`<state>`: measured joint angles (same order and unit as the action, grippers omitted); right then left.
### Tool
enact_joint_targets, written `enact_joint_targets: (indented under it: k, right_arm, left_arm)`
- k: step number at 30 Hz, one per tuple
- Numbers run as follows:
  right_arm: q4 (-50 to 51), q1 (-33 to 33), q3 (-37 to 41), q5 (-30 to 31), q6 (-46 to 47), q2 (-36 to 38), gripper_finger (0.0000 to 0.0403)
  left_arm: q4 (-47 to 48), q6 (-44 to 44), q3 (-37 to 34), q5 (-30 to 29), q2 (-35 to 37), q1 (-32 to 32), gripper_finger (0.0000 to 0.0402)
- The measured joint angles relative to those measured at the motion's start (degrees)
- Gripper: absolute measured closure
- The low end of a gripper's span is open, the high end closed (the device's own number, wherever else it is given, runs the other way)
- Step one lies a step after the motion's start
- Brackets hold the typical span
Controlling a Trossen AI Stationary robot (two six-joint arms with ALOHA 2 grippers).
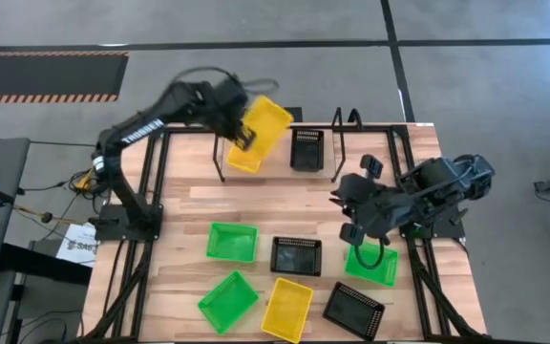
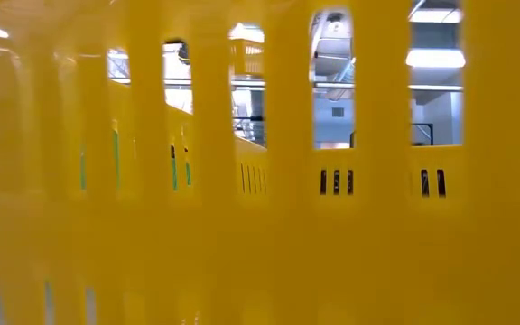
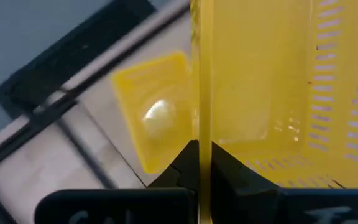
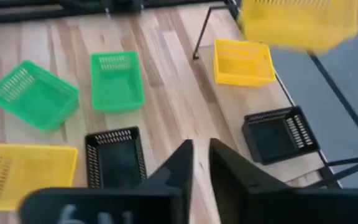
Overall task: Stack baskets on shelf by color
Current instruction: Stack the top yellow bin on the top of the other yellow bin on the shelf
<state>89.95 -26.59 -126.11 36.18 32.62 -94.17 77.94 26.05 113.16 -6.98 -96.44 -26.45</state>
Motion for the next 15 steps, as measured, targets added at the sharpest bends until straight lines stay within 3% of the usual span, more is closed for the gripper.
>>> enact_joint_targets:
  k: [4,8,15]
  right_arm:
    - [0.08,-0.06,4.13,0.19,-1.35,0.50,0.0394]
    - [0.06,-0.26,7.84,1.24,-1.16,0.50,0.0397]
    - [0.10,-0.31,12.10,2.77,0.37,0.54,0.0400]
  left_arm:
    - [0.06,4.30,0.00,0.24,0.69,-3.07,0.0401]
    - [-0.32,7.04,-0.12,-0.09,-0.30,-4.03,0.0401]
    - [-5.93,12.29,-6.81,-3.38,-0.31,-4.27,0.0402]
